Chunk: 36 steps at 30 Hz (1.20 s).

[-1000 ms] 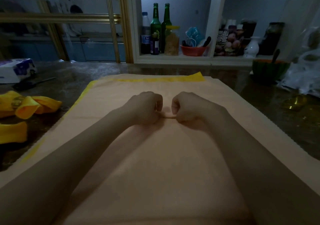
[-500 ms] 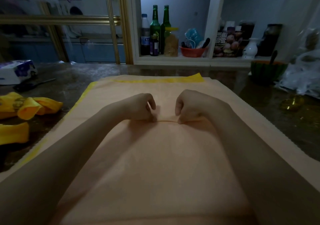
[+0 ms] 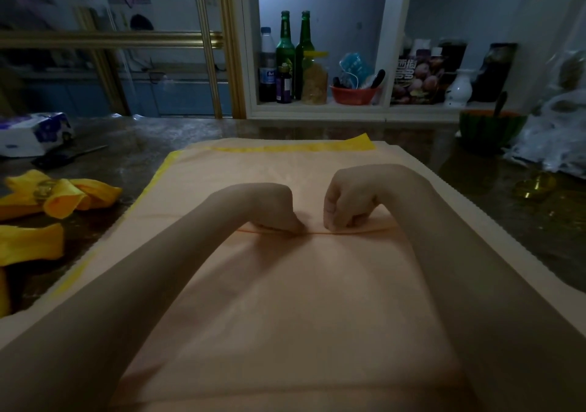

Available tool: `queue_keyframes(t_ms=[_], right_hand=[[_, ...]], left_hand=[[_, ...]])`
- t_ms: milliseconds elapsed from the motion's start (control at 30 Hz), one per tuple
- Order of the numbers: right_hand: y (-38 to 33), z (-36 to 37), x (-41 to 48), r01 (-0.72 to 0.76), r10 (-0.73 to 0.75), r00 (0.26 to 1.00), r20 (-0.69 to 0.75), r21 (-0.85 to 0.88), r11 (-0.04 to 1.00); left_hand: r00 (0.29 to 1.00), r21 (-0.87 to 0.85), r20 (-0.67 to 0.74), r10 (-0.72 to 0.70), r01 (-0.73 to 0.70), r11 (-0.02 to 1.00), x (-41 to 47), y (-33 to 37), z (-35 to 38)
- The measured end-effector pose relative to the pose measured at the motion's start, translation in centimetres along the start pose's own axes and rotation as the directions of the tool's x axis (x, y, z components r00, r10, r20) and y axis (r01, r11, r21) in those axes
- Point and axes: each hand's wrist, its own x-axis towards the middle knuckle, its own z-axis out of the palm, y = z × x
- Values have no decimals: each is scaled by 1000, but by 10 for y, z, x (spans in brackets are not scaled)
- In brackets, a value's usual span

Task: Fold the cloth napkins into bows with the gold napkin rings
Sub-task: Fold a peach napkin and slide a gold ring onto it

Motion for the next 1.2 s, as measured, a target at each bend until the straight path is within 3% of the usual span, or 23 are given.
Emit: queue_keyframes(t_ms=[133,267,367,467,567,700,800,900,967,1100,1200], right_hand=[[7,8,2,-10,11,997,-76,17,1000],[21,18,-8,-29,34,976,-217,25,999],[22,35,-16,69,-56,935,-351,24,997],[18,51,-29,106,-177,843,-508,-165,981],[23,60,-39,117,-248,846,-471,-289,950],[26,68,-58,142,-220,911,-349,-235,962],[29,82,-61,131,-198,957,-211,-294,947],[36,86,-60,129,-176,964,-200,-227,965],[36,86,-63,150,-199,938,-282,-185,971],[40,81,-68,164,-171,803,-571,-64,984],[48,75,-66,154,-124,761,-637,-8,988]], left_hand=[[999,-84,-36,-13,10,996,0,-8,4],[984,-180,-178,-30,-2,984,-8,-15,10],[957,-119,-291,18,-55,991,-15,-11,15],[889,56,-452,77,-58,997,-32,0,27],[901,126,-418,112,-64,990,-46,3,36],[923,82,-378,67,-39,996,-56,0,33],[925,-62,-378,34,-61,996,-56,1,46],[922,-245,-388,-10,-93,965,-57,-7,59],[899,-307,-437,-24,-124,944,-58,-14,59],[865,-329,-500,-29,-159,931,-59,-20,51],[870,-345,-492,-32,-161,925,-57,-21,48]])
